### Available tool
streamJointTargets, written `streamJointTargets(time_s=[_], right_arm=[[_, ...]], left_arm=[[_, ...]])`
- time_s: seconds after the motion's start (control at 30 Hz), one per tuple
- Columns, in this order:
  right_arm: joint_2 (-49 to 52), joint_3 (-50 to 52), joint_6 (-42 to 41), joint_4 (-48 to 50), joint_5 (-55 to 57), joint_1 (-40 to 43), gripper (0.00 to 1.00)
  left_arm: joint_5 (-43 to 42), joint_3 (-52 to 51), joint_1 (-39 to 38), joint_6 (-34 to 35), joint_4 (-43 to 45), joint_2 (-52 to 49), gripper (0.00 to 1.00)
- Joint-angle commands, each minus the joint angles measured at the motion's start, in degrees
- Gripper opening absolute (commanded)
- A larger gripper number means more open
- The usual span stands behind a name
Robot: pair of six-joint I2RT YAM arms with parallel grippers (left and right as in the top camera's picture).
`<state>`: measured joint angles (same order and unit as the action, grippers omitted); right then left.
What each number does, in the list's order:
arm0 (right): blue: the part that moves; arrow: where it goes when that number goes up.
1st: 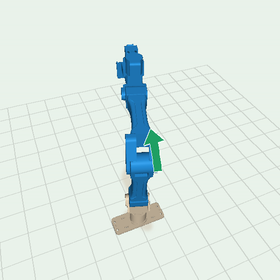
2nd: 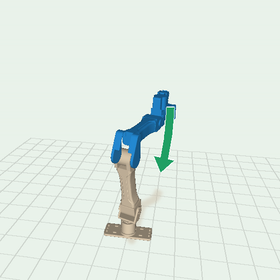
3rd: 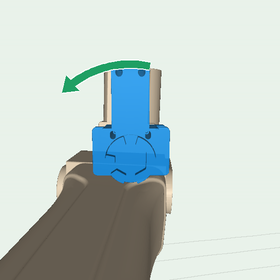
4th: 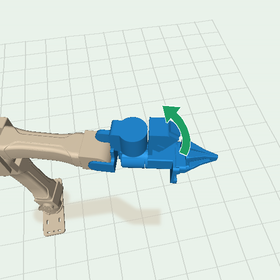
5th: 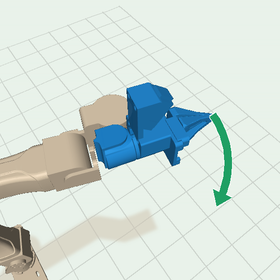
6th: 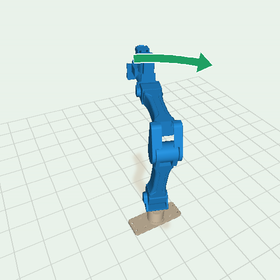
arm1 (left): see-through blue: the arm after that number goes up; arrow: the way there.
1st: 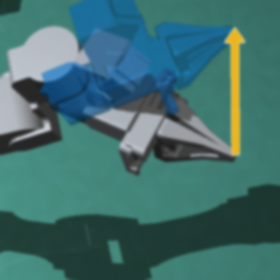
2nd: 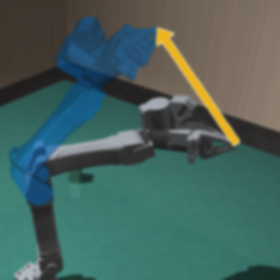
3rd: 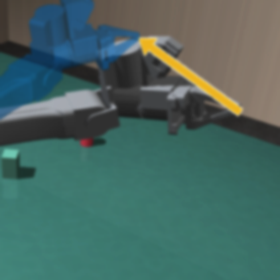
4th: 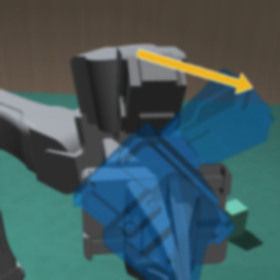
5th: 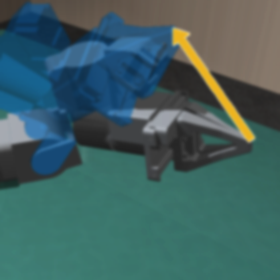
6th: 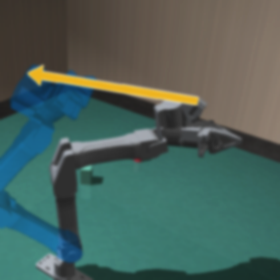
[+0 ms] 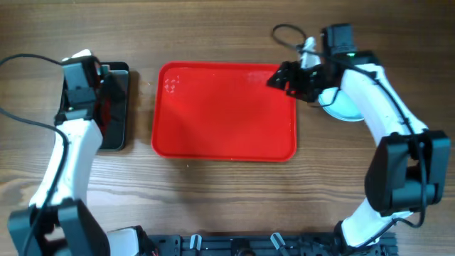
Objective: Clean dirty plates on tray and stack at the side
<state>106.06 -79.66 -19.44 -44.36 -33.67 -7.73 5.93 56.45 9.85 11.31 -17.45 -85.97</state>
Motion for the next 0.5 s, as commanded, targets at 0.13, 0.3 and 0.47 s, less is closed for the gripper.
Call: streamJointTargets(time_s=[0.13, 0.3, 0.47], right_arm=[[-1.60, -0.31, -1.97, -0.52, 7.61, -7.54, 0.82], [-2.99, -0.33, -1.46, -1.25, 7.63, -7.54, 0.85], [-18.47, -0.31, 0.44, -7.52, 13.77, -8.46, 0.85]], left_arm=[[-0.15, 0.76, 10.10, -1.57, 2.40, -13.38, 0.41], [-7.34, 1.01, 11.58, 1.99, 0.35, -7.82, 0.81], [-20.22, 0.98, 11.58, 5.73, -11.30, 10.29, 1.00]])
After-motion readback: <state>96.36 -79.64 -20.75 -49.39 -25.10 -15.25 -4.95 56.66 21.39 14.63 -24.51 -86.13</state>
